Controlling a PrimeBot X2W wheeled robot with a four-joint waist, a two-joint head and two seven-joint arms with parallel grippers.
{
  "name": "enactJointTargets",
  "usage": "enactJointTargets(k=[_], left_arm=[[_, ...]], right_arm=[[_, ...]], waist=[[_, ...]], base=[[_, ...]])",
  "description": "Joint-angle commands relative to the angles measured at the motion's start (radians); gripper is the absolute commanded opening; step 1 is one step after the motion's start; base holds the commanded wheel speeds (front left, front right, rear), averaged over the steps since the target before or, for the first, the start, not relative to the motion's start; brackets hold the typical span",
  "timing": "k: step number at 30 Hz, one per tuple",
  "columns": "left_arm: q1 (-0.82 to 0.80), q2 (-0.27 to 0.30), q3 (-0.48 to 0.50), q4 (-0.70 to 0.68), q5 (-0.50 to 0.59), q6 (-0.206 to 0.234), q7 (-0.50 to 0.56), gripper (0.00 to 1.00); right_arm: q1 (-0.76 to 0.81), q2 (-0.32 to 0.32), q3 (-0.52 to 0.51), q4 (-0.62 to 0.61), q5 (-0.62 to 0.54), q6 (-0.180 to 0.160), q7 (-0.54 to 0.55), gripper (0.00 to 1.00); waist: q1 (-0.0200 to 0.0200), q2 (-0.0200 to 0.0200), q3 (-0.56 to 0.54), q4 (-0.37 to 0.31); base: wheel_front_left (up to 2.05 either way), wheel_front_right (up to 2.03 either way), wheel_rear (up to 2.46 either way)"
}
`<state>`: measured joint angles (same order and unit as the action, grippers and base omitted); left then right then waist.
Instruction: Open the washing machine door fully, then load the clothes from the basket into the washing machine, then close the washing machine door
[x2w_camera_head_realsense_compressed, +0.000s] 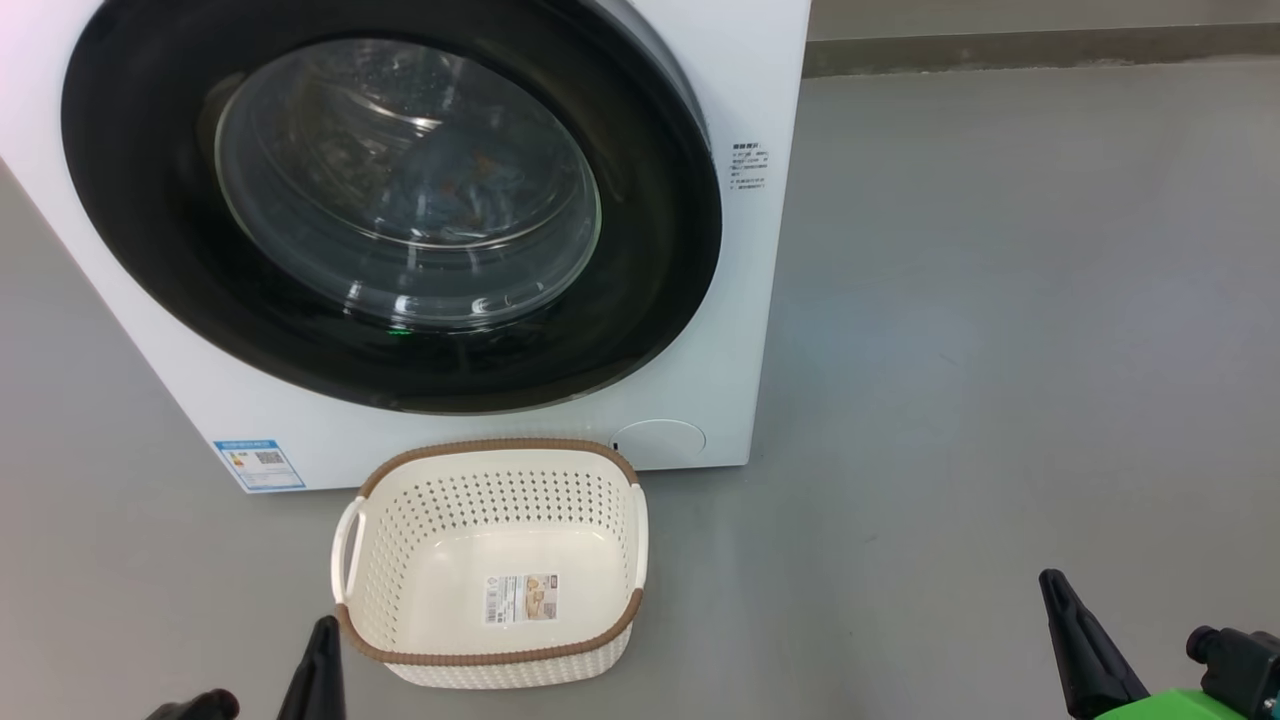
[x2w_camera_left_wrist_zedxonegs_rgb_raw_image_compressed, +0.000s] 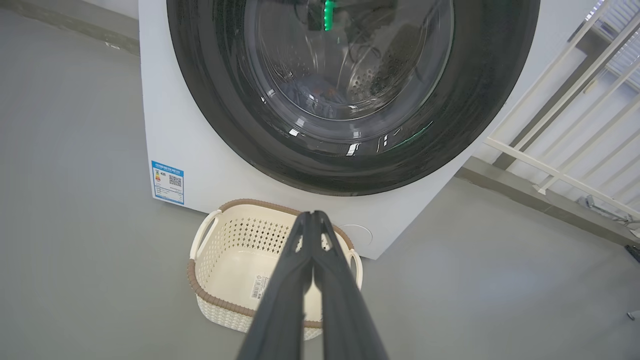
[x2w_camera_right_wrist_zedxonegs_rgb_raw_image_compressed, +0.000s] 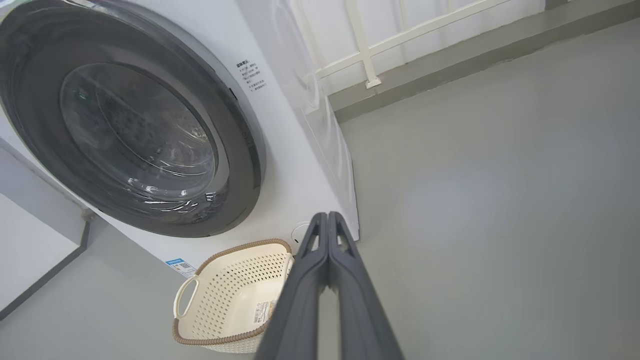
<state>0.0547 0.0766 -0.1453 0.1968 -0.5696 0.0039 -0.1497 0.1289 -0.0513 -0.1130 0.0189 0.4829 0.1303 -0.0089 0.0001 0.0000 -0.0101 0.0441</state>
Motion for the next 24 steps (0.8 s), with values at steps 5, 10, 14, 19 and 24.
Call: enactJointTargets(k=[5,10,14,19,24], left_arm=[[-0.049,0.005,0.031,-0.014,-0.074,-0.015,0.016,0.0],[-0.055,0.003,0.044,-0.01,-0.127,-0.022,0.03,0.0],[-0.06,0.002,0.053,-0.008,-0.169,-0.027,0.04,0.0],[-0.066,0.0,0.066,-0.004,-0.221,-0.033,0.054,0.0],[-0.071,-0.001,0.076,-0.001,-0.264,-0.039,0.064,0.0]], right_arm=[[-0.051,-0.005,0.0,-0.006,0.081,0.0,0.009,0.0],[-0.061,-0.005,0.0,0.006,0.138,0.0,0.015,0.0],[-0.069,-0.004,0.0,0.016,0.183,0.0,0.02,0.0],[-0.079,-0.004,0.0,0.029,0.24,0.0,0.027,0.0],[-0.087,-0.004,0.0,0.039,0.286,0.0,0.032,0.0]], waist=[[-0.0001,0.0,0.001,-0.002],[-0.0001,0.0,0.001,-0.005],[-0.0001,0.0,0.002,-0.007],[-0.0001,0.0,0.003,-0.009],[-0.0001,0.0,0.003,-0.011]], base=[[0.0,0.0,0.0],[0.0,0.0,0.0],[0.0,0.0,0.0],[0.0,0.0,0.0],[0.0,0.0,0.0]])
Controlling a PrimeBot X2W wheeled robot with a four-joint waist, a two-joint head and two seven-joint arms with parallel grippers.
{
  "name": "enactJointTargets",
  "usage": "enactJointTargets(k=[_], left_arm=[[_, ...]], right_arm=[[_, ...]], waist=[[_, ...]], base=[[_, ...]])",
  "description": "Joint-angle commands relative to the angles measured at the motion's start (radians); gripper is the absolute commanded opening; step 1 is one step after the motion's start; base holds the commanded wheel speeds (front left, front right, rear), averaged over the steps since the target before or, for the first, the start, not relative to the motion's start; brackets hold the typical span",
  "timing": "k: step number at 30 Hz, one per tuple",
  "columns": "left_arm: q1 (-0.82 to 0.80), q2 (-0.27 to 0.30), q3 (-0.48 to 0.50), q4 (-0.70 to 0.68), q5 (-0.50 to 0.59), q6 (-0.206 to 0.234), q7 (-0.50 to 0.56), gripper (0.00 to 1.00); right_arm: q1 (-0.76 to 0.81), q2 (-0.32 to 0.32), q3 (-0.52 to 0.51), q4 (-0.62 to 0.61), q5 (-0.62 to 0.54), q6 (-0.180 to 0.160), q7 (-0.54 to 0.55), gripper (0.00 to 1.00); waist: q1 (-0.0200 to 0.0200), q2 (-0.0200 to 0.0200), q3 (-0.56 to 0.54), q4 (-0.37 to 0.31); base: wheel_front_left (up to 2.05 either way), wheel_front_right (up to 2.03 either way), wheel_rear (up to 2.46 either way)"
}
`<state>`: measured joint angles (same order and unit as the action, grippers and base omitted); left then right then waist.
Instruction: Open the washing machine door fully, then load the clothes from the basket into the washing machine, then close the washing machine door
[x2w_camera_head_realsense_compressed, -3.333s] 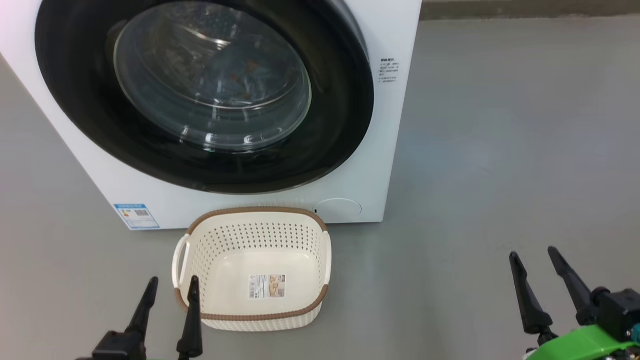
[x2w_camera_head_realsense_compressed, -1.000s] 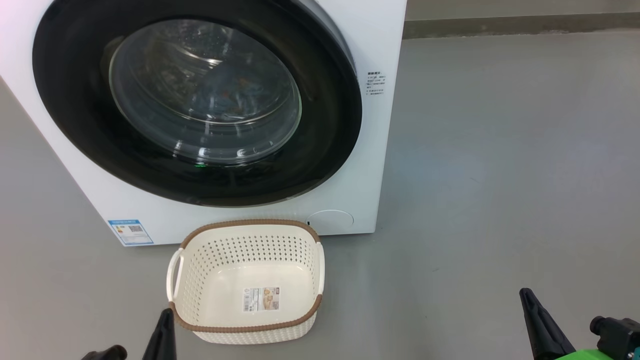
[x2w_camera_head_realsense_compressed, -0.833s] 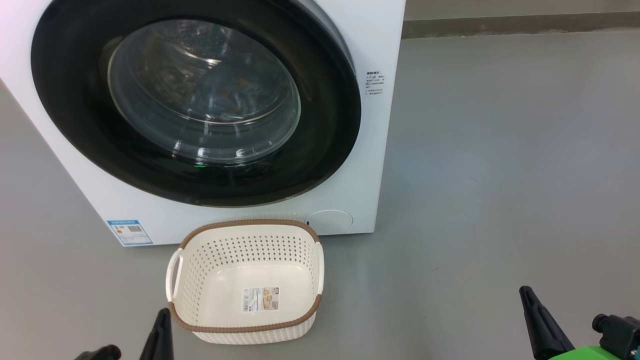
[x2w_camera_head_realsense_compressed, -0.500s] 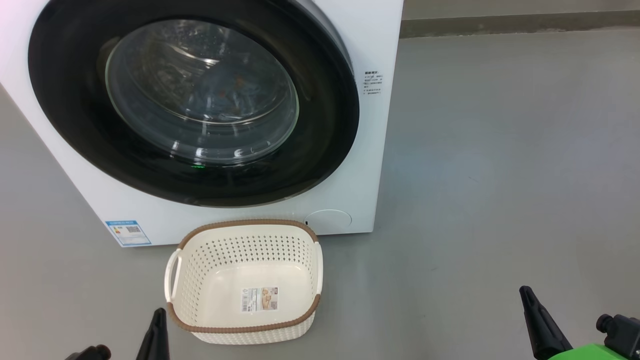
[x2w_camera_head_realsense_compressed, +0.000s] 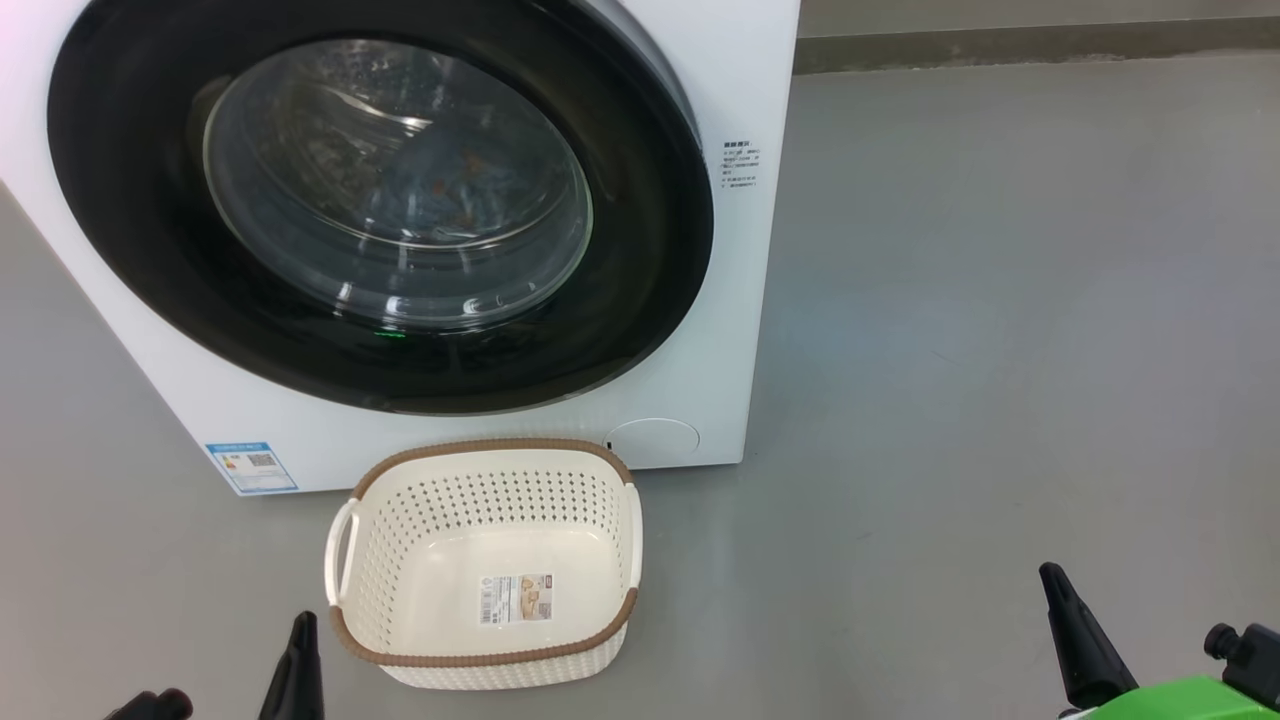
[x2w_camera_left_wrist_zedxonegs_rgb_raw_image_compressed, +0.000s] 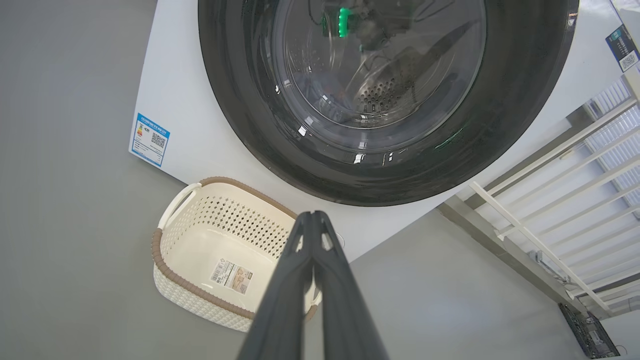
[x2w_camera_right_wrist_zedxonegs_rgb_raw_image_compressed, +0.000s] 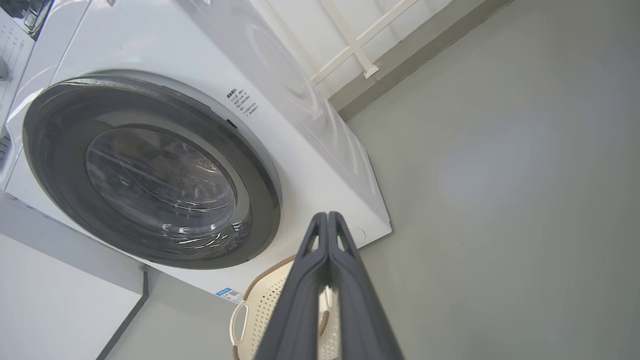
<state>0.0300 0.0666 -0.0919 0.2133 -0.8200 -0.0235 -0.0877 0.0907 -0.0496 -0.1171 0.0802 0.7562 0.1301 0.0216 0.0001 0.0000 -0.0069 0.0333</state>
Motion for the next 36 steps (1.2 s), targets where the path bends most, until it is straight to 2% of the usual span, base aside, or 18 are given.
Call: enactJointTargets(k=[1,36], left_arm=[[-0.048,0.009,0.025,-0.017,-0.024,-0.012,0.005,0.0],[-0.092,-0.003,0.114,0.007,-0.402,-0.059,0.101,0.0]], right_arm=[[-0.051,-0.006,0.004,-0.02,0.024,0.0,0.002,0.0],[-0.124,-0.003,0.003,0.071,0.432,0.0,0.047,0.0]], waist=[[-0.0001,0.0,0.0,0.0],[-0.0001,0.0,0.005,-0.017]], base=[[0.0,0.0,0.0],[0.0,0.0,0.0]])
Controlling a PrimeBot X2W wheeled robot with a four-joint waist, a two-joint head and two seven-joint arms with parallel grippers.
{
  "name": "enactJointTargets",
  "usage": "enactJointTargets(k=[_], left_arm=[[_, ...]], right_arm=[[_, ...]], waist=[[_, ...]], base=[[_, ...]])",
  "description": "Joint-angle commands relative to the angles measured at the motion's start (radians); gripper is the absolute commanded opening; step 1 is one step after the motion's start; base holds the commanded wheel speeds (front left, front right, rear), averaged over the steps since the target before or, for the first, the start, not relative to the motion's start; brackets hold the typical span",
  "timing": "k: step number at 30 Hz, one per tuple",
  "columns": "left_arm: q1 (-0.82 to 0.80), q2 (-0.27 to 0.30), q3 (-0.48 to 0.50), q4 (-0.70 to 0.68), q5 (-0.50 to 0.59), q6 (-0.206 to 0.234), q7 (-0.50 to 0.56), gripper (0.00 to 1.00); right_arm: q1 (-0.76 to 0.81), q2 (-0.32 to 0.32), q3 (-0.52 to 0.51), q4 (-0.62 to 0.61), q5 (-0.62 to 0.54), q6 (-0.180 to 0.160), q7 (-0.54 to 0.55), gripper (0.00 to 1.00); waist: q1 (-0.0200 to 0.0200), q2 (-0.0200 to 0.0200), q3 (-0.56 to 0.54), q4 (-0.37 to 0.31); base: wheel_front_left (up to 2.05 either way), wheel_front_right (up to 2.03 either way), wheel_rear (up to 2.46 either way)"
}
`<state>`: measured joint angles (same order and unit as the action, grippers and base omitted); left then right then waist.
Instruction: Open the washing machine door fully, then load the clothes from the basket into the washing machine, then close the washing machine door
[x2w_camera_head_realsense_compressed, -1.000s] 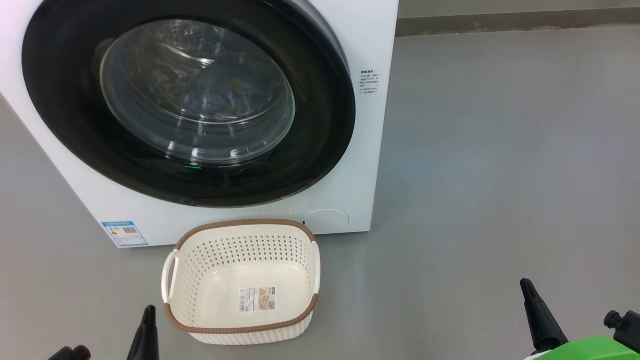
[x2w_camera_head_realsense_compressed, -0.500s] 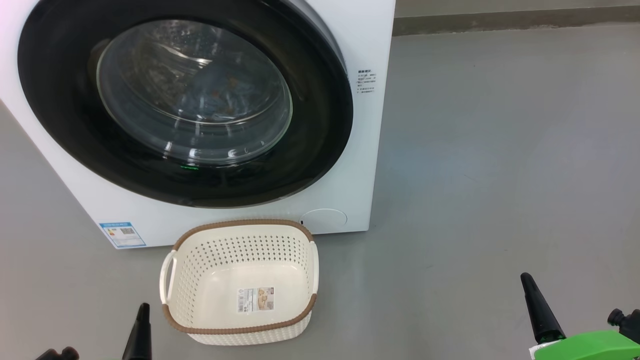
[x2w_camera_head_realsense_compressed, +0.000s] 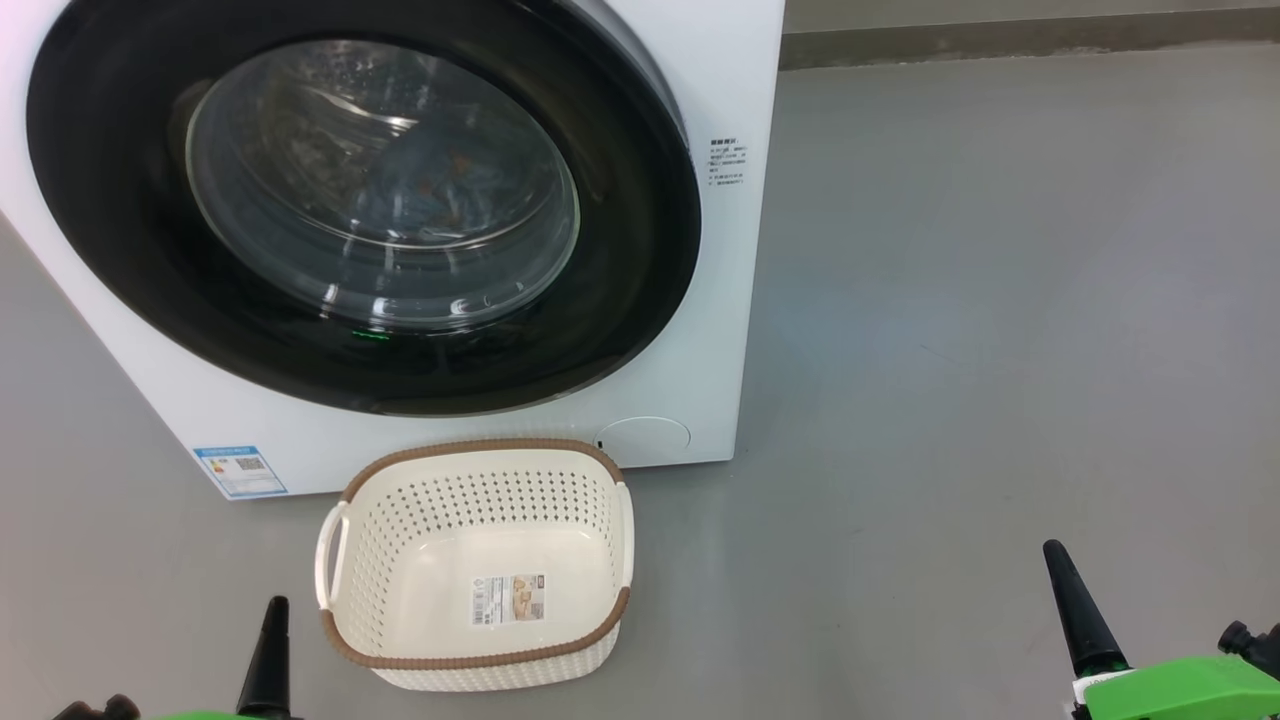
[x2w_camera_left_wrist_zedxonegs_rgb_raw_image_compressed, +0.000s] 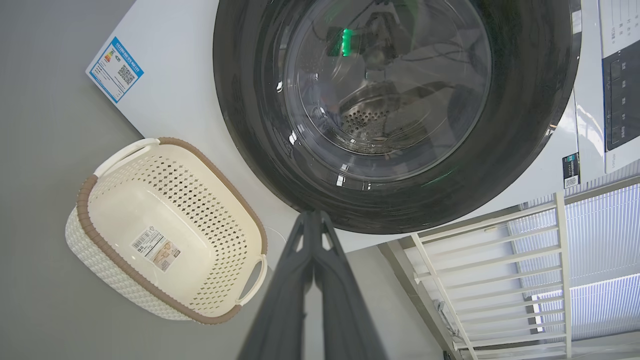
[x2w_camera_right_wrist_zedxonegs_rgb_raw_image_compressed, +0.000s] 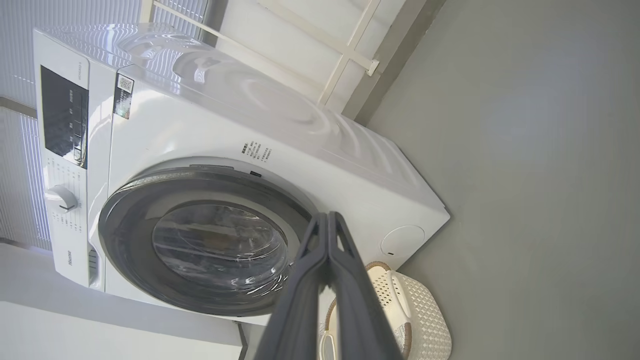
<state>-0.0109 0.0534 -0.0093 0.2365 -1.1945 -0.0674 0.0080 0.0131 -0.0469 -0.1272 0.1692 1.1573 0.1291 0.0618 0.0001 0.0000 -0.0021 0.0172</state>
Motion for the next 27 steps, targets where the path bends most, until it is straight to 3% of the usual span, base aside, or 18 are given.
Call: enactJointTargets(k=[1,27], left_arm=[[-0.053,0.01,0.034,-0.015,-0.038,-0.017,0.008,0.0],[-0.084,0.002,0.096,0.002,-0.299,-0.049,0.076,0.0]], right_arm=[[-0.048,-0.006,0.013,-0.015,0.043,0.001,0.008,0.0],[-0.099,-0.004,0.013,0.048,0.326,0.002,0.038,0.0]], waist=[[-0.0001,0.0,0.0,-0.001],[-0.0001,0.0,0.004,-0.012]], base=[[0.0,0.0,0.0],[0.0,0.0,0.0]])
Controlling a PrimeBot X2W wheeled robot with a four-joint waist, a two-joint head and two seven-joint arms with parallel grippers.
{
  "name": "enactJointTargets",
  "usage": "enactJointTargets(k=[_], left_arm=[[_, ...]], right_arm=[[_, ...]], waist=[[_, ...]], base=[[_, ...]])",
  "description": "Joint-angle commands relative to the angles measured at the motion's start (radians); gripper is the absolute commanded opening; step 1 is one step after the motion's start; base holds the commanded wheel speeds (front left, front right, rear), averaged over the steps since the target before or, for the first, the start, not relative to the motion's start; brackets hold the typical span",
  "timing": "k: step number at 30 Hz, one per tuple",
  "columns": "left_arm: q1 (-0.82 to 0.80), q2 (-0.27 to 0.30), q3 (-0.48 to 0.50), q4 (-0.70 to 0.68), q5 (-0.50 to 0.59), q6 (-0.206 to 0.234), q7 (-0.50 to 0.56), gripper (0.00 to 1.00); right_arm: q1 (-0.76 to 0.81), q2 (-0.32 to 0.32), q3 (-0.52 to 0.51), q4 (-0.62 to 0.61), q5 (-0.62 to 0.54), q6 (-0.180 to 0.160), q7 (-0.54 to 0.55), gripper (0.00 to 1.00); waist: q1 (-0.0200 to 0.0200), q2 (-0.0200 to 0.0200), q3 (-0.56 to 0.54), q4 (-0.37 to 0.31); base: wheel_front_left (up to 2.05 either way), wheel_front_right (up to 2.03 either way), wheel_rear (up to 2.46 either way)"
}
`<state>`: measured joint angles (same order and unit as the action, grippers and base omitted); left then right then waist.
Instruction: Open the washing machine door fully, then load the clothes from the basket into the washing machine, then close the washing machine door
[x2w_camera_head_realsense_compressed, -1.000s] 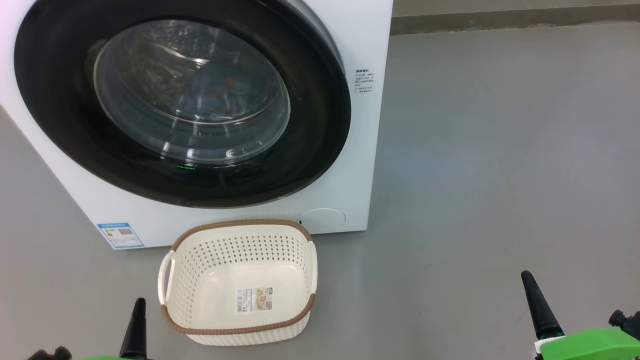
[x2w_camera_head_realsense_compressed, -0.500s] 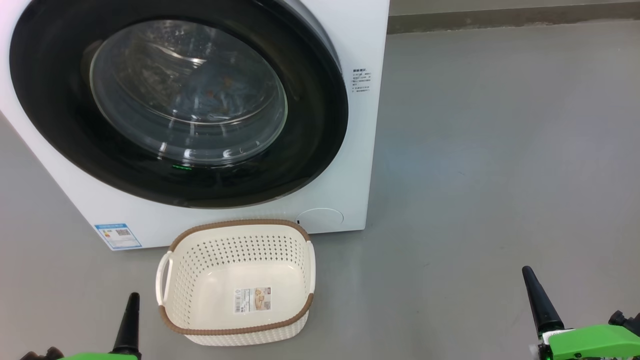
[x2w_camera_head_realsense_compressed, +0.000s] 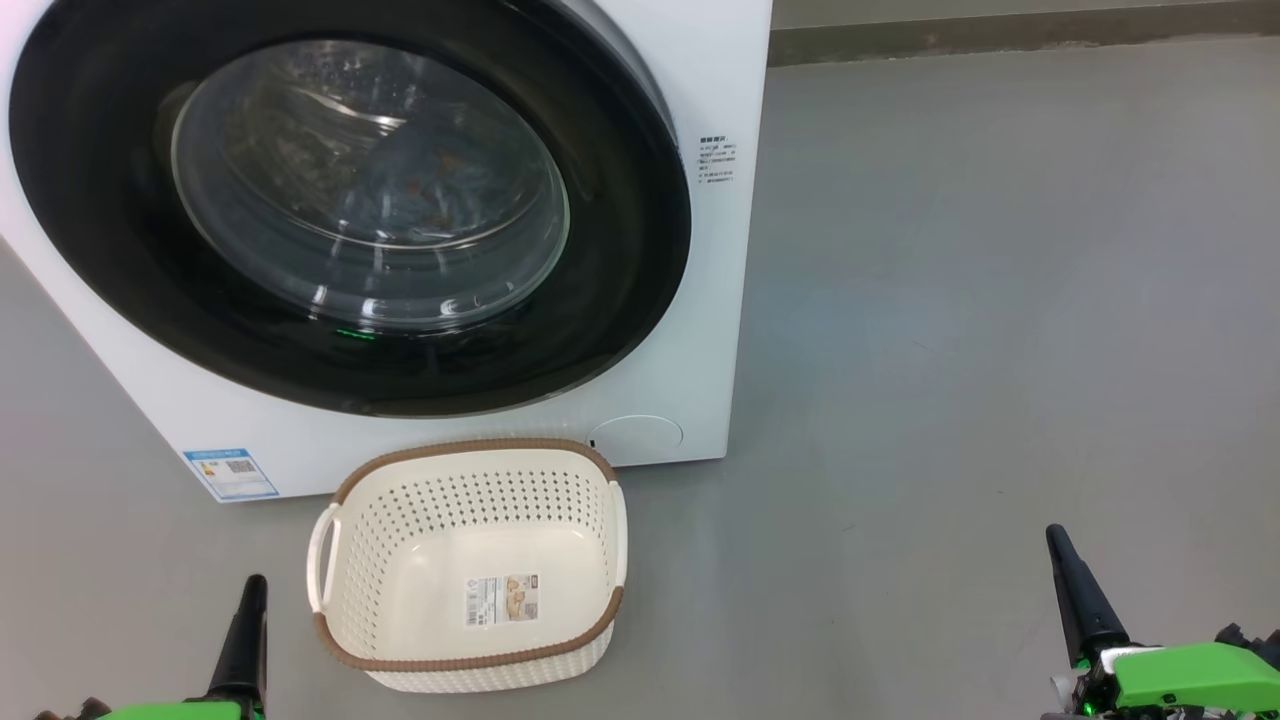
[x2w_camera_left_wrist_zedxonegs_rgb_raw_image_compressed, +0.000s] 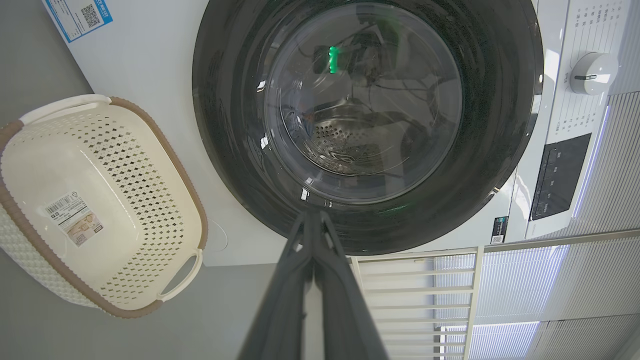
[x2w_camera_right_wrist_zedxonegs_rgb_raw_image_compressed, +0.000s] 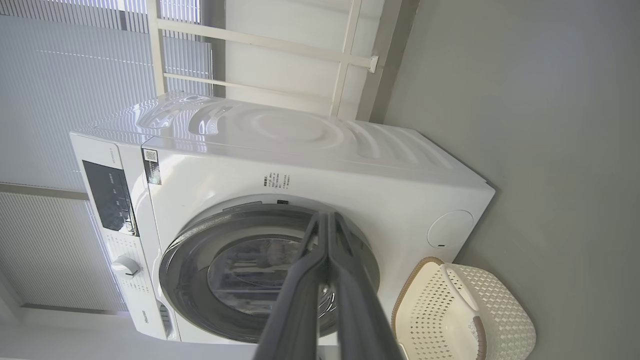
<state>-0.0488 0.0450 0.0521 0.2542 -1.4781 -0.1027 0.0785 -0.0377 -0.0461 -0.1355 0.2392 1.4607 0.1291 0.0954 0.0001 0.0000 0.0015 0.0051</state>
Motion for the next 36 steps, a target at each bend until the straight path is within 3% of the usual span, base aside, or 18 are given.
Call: enactJointTargets(k=[1,11,36], left_arm=[[-0.047,0.01,0.037,-0.015,-0.026,-0.015,0.008,0.0],[-0.059,0.006,0.061,-0.009,-0.131,-0.028,0.034,0.0],[-0.059,0.006,0.062,-0.009,-0.13,-0.028,0.035,0.0]], right_arm=[[-0.05,-0.005,0.021,-0.019,0.034,0.002,0.006,0.0],[-0.07,-0.004,0.021,0.006,0.148,0.002,0.018,0.0],[-0.07,-0.004,0.021,0.006,0.148,0.002,0.018,0.0]], waist=[[0.0,0.0,0.0,-0.001],[0.0,0.0,0.002,-0.005],[0.0,0.0,0.002,-0.005]], base=[[0.0,0.0,0.0],[0.0,0.0,0.0],[0.0,0.0,0.0]])
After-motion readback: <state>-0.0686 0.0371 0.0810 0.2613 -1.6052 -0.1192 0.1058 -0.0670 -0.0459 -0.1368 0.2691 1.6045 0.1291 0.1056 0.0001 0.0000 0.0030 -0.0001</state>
